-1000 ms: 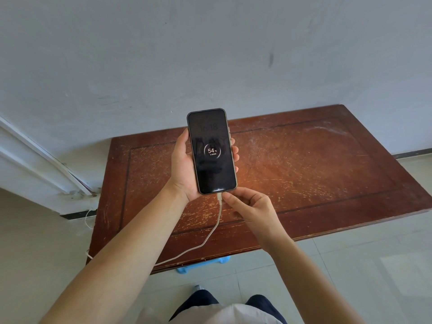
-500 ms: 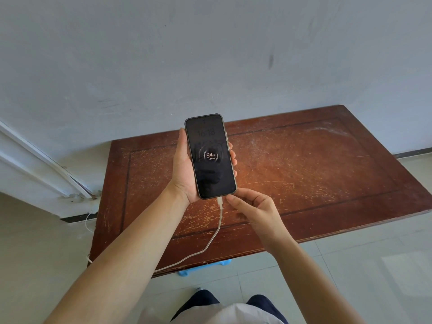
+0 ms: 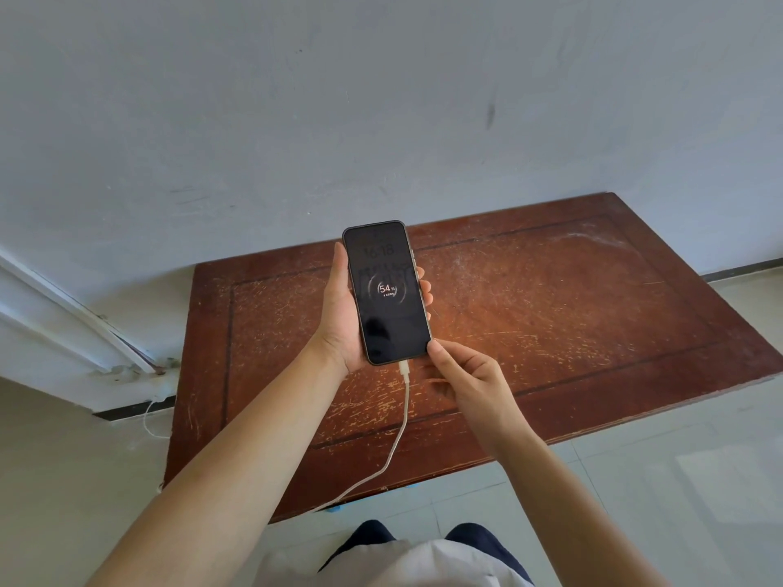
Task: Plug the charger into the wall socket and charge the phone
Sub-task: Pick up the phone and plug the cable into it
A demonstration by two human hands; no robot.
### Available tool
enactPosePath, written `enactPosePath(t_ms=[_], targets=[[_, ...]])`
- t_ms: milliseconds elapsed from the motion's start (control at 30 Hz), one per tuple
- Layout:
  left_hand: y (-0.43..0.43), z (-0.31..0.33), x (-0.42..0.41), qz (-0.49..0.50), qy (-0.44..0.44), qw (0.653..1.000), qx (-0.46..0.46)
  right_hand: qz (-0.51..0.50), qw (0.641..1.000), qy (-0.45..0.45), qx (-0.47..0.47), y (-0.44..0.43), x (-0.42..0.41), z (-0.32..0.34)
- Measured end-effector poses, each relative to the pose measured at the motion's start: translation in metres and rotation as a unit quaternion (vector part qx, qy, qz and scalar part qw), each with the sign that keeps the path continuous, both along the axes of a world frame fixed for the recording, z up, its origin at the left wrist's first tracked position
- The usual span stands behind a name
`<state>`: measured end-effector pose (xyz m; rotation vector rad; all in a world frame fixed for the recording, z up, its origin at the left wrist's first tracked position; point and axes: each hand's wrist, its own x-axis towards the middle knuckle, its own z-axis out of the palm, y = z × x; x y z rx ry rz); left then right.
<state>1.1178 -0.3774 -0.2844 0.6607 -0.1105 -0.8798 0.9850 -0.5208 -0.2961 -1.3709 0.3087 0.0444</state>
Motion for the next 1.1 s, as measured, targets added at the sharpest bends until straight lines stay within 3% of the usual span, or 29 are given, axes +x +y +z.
enactPosePath(t_ms=[100, 267, 467, 633, 900, 1100], targets=[[0.006, -0.008, 0.007, 0.022, 0.0, 0.998, 0.057, -0.006, 1.0, 0.006, 0.013, 0.005, 0.005, -0.008], [0.014, -0.028, 0.016, 0.075, 0.058, 0.969, 0.23, -0.036, 0.997, 0.036, 0.062, 0.009, 0.013, -0.034], [0.018, -0.067, 0.008, 0.161, 0.073, 0.941, 0.288, -0.067, 0.988, 0.117, 0.078, 0.004, 0.028, -0.084], [0.013, -0.104, -0.003, 0.126, 0.02, 0.921, 0.369, -0.037, 0.98, 0.193, 0.036, -0.009, 0.037, -0.123], [-0.016, -0.156, -0.001, 0.071, 0.071, 0.854, 0.51, -0.07, 0.958, 0.275, -0.038, -0.025, 0.042, -0.181], [-0.025, -0.157, -0.002, 0.062, 0.049, 0.856, 0.511, -0.109, 0.945, 0.3, -0.071, -0.022, 0.047, -0.191]])
